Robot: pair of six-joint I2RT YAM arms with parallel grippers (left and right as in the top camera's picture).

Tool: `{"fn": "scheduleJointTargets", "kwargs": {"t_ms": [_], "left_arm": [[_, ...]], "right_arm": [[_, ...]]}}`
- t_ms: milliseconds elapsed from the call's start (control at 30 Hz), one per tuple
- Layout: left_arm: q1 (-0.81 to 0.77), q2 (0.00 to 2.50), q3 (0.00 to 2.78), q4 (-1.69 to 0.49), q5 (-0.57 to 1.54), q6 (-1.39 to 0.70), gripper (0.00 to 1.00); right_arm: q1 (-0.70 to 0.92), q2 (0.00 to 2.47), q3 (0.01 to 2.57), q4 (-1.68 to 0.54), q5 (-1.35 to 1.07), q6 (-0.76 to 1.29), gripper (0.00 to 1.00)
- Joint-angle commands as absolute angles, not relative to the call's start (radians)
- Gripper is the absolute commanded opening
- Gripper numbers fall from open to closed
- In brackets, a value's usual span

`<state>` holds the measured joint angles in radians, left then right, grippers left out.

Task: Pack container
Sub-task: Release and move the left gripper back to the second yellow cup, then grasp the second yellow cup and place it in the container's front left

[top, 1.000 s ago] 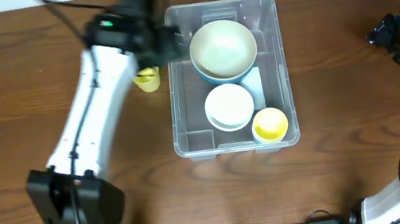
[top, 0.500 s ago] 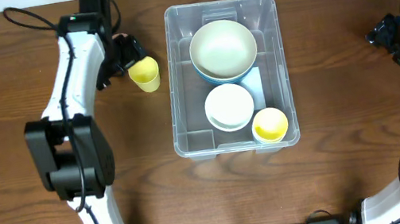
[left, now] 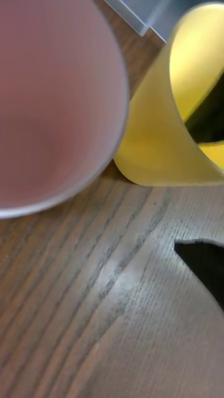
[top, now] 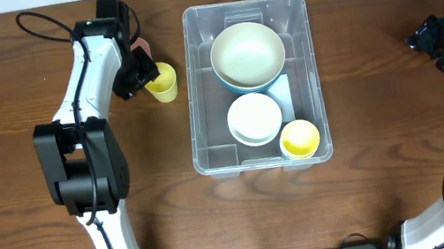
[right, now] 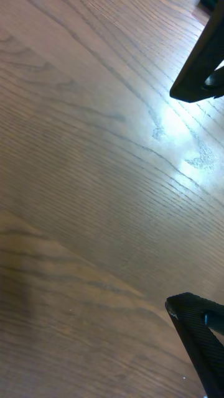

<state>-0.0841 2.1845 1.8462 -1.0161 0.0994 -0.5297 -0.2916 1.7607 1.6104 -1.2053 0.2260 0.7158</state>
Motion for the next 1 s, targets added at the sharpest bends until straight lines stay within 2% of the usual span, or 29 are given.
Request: {"fn": "scheduleJointTargets", "kwargs": {"t_ms": [0, 67, 167, 567, 967], "left_arm": [[-0.084, 2.189, 1.836, -1.023, 0.093, -0.532, 0.38], [-0.084, 2.189, 1.836, -1.028, 0.093, -0.532, 0.28], [-0.084, 2.189, 1.836, -1.038, 0.094, -0.529, 0.06], [-0.083, 2.111, 1.837, -1.225, 0.123, -0.482, 0.06], [-0.115, 1.605, 1.838, -1.318, 0.128, -0.477, 0.06]], "right_arm": [[-0.294, 1.756, 1.61, -1.204, 0.247, 0.728, 0.99], [-0.294, 1.756, 1.61, -1.204, 0.247, 0.728, 0.99], [-0.294, 1.756, 1.61, -1.204, 0.247, 0.728, 0.99], [-0.294, 1.756, 1.61, -1.204, 0.247, 0.728, 0.99], [-0.294, 1.756, 1.61, -1.204, 0.247, 0.728, 0.99]]}}
